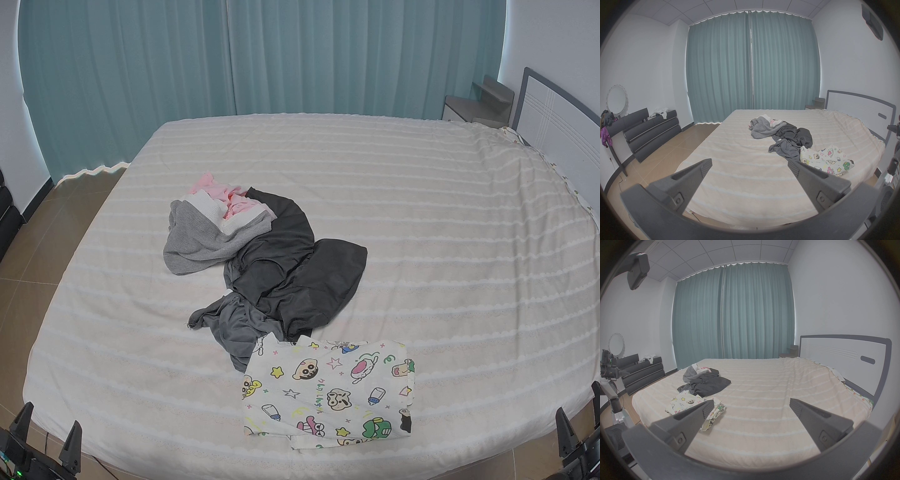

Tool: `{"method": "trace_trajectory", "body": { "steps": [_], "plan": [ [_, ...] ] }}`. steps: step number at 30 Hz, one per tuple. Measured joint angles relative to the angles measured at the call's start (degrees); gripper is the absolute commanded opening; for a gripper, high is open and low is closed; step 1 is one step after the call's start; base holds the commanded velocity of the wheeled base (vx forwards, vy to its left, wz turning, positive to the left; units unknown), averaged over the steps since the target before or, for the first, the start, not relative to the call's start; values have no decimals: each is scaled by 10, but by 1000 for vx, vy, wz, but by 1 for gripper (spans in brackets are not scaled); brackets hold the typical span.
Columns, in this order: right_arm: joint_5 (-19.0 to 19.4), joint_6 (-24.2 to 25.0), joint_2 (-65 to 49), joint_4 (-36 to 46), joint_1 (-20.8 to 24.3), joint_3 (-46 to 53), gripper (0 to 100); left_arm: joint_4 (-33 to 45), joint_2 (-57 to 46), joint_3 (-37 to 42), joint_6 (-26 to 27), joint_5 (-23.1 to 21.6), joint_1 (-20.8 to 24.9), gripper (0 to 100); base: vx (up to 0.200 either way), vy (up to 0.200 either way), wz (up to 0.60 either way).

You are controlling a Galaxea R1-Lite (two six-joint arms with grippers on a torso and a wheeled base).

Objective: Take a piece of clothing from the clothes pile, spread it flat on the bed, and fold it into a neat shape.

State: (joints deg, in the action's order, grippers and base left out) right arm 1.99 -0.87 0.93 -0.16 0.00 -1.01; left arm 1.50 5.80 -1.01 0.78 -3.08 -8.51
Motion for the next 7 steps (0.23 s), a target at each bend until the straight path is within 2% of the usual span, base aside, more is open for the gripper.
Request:
{"method": "trace_trajectory", "body": {
  "steps": [7],
  "plan": [
    [0, 0, 0, 0, 0, 0, 100, 0, 0, 0, 0, 0, 0, 100, 0, 0, 0]
  ]
}}
